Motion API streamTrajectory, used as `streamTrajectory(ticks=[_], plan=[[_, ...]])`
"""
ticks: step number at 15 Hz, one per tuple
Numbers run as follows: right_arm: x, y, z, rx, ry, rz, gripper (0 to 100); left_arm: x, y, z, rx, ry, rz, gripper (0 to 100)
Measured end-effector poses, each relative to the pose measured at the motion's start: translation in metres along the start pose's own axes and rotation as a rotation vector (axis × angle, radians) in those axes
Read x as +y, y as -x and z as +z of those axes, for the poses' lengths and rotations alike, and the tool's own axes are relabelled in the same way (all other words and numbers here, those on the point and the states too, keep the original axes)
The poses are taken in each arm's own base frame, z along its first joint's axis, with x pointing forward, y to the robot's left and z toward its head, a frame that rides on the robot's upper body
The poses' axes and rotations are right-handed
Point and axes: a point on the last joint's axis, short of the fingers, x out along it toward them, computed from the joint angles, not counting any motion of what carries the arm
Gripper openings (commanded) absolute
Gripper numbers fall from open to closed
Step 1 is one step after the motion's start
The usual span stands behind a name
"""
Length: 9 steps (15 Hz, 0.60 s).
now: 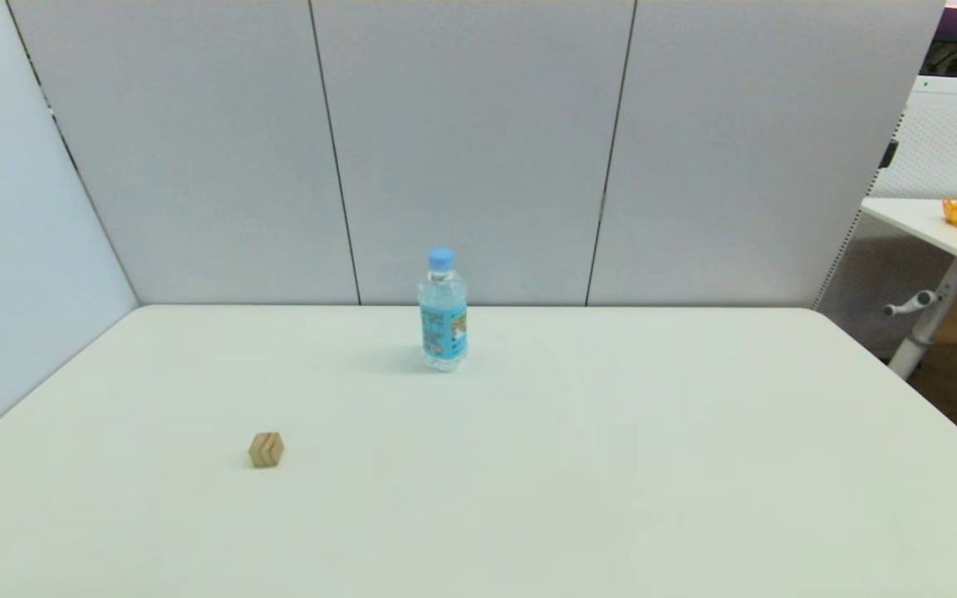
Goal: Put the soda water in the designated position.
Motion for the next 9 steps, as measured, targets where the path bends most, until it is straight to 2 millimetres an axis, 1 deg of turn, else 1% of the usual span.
streamTrajectory(ticks=[9], plan=[[0.0000,0.0000,0.0001,-0.001,0.000,0.000,100,0.0000,0.0000,0.0000,0.000,0.000,0.000,100]])
